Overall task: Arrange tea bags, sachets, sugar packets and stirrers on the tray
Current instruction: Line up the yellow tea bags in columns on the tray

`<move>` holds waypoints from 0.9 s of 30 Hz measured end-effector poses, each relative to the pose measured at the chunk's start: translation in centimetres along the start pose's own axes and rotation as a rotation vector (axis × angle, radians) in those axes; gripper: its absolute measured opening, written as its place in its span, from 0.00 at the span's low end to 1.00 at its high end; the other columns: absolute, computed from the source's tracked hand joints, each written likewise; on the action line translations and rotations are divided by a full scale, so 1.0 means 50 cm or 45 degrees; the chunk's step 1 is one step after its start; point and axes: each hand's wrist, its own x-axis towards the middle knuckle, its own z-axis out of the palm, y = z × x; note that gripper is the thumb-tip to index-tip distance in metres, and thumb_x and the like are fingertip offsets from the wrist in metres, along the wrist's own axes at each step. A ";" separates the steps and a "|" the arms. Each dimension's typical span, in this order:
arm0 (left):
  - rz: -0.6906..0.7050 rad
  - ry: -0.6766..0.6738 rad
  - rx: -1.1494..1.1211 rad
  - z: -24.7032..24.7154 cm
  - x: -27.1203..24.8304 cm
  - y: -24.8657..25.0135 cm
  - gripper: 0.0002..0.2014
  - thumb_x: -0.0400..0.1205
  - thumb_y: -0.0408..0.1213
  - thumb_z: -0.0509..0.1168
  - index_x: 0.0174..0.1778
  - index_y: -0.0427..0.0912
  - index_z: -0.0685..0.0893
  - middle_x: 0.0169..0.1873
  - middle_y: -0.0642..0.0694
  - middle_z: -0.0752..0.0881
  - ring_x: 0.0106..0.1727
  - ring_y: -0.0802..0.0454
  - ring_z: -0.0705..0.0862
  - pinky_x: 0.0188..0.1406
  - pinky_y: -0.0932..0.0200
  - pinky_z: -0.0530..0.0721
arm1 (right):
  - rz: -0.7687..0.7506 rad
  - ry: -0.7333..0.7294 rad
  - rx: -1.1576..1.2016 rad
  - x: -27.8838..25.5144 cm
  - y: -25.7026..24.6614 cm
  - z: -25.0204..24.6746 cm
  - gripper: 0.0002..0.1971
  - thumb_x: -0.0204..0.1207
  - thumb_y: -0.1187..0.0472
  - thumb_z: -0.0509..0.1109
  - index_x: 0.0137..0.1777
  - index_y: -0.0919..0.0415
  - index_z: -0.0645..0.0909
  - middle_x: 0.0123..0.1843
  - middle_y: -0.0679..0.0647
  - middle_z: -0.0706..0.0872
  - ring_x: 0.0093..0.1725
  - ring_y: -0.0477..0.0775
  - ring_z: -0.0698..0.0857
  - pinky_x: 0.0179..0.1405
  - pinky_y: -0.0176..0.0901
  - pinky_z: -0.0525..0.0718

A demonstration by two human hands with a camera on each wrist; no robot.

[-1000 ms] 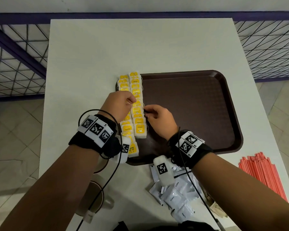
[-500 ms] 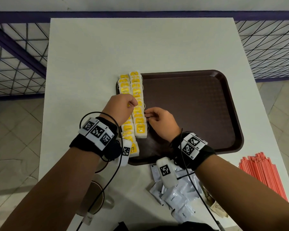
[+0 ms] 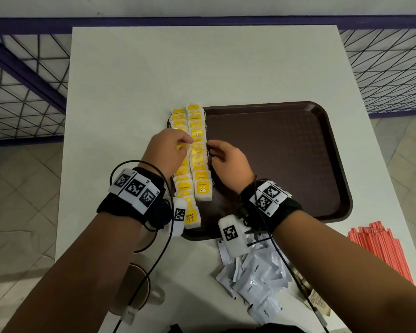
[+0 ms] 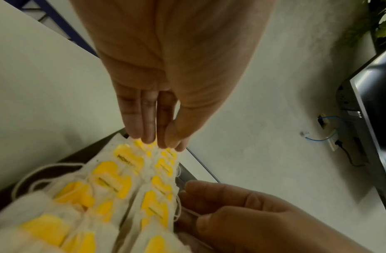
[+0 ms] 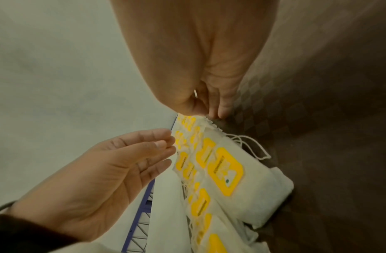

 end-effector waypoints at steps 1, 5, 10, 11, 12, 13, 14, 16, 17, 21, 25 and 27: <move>-0.005 0.045 0.007 -0.003 0.007 -0.004 0.12 0.80 0.29 0.63 0.55 0.42 0.86 0.57 0.45 0.84 0.57 0.50 0.82 0.56 0.63 0.75 | 0.002 -0.022 0.012 0.005 -0.003 0.000 0.23 0.74 0.74 0.59 0.67 0.59 0.79 0.63 0.54 0.85 0.62 0.47 0.82 0.63 0.34 0.78; -0.071 0.146 -0.019 -0.016 0.031 -0.023 0.15 0.80 0.28 0.61 0.61 0.43 0.83 0.63 0.41 0.79 0.65 0.46 0.78 0.65 0.54 0.76 | 0.000 -0.028 0.043 0.024 -0.009 0.004 0.25 0.74 0.75 0.58 0.69 0.59 0.76 0.64 0.53 0.84 0.63 0.46 0.81 0.66 0.35 0.77; -0.125 0.077 -0.051 -0.017 0.053 -0.036 0.19 0.82 0.30 0.59 0.70 0.43 0.77 0.69 0.43 0.76 0.72 0.47 0.74 0.72 0.52 0.72 | -0.005 -0.015 0.060 0.052 -0.011 0.016 0.26 0.74 0.75 0.57 0.72 0.60 0.73 0.67 0.54 0.83 0.67 0.47 0.80 0.68 0.35 0.76; -0.135 0.059 -0.048 -0.015 0.057 -0.037 0.20 0.82 0.30 0.59 0.71 0.43 0.76 0.70 0.43 0.76 0.72 0.47 0.74 0.72 0.52 0.72 | -0.004 -0.024 0.066 0.055 -0.013 0.017 0.26 0.74 0.75 0.58 0.72 0.61 0.73 0.66 0.54 0.83 0.66 0.45 0.80 0.66 0.33 0.76; -0.145 0.044 -0.048 -0.013 0.061 -0.038 0.20 0.82 0.31 0.59 0.71 0.43 0.75 0.71 0.44 0.76 0.72 0.47 0.74 0.72 0.53 0.71 | -0.005 -0.014 0.063 0.057 -0.016 0.019 0.26 0.74 0.75 0.58 0.72 0.61 0.74 0.66 0.53 0.83 0.64 0.43 0.80 0.64 0.29 0.75; -0.153 0.032 -0.053 -0.011 0.064 -0.040 0.21 0.82 0.31 0.59 0.72 0.44 0.74 0.71 0.44 0.76 0.72 0.47 0.74 0.72 0.54 0.71 | -0.013 0.013 0.053 0.060 -0.020 0.020 0.26 0.74 0.75 0.58 0.72 0.60 0.74 0.65 0.53 0.83 0.62 0.41 0.79 0.63 0.27 0.74; -0.159 0.023 -0.062 -0.010 0.066 -0.041 0.21 0.82 0.31 0.59 0.72 0.44 0.74 0.71 0.44 0.76 0.72 0.47 0.74 0.72 0.55 0.70 | -0.026 0.042 0.046 0.063 -0.022 0.020 0.26 0.74 0.75 0.58 0.72 0.60 0.74 0.65 0.53 0.83 0.62 0.41 0.79 0.62 0.26 0.73; -0.164 0.024 -0.080 -0.008 0.070 -0.042 0.21 0.82 0.31 0.59 0.73 0.43 0.74 0.71 0.44 0.77 0.72 0.47 0.75 0.69 0.59 0.70 | -0.033 0.069 0.042 0.074 -0.026 0.021 0.27 0.74 0.74 0.58 0.74 0.60 0.71 0.69 0.55 0.80 0.67 0.45 0.77 0.65 0.29 0.71; -0.164 0.029 -0.082 -0.008 0.072 -0.042 0.21 0.82 0.31 0.59 0.73 0.43 0.74 0.71 0.44 0.77 0.71 0.48 0.76 0.66 0.62 0.71 | -0.031 0.064 0.045 0.083 -0.027 0.024 0.29 0.73 0.74 0.59 0.75 0.60 0.69 0.71 0.56 0.79 0.69 0.48 0.77 0.68 0.34 0.72; -0.165 0.037 -0.058 -0.009 0.077 -0.042 0.21 0.83 0.31 0.59 0.73 0.44 0.73 0.70 0.45 0.77 0.64 0.48 0.81 0.53 0.68 0.72 | -0.030 0.022 -0.019 0.115 -0.021 0.035 0.30 0.72 0.72 0.60 0.77 0.61 0.67 0.72 0.57 0.78 0.71 0.53 0.76 0.72 0.49 0.75; -0.152 0.023 -0.057 -0.008 0.081 -0.049 0.21 0.82 0.31 0.59 0.73 0.43 0.74 0.71 0.45 0.77 0.69 0.48 0.77 0.63 0.64 0.71 | -0.015 0.044 0.016 0.123 -0.016 0.032 0.29 0.73 0.72 0.59 0.75 0.58 0.70 0.64 0.51 0.82 0.58 0.45 0.81 0.63 0.33 0.77; -0.148 0.009 -0.053 -0.010 0.080 -0.048 0.21 0.82 0.30 0.59 0.73 0.42 0.74 0.71 0.45 0.77 0.71 0.48 0.76 0.66 0.62 0.70 | -0.020 0.022 -0.007 0.124 -0.017 0.028 0.28 0.73 0.72 0.60 0.74 0.57 0.71 0.63 0.50 0.83 0.57 0.44 0.82 0.61 0.32 0.77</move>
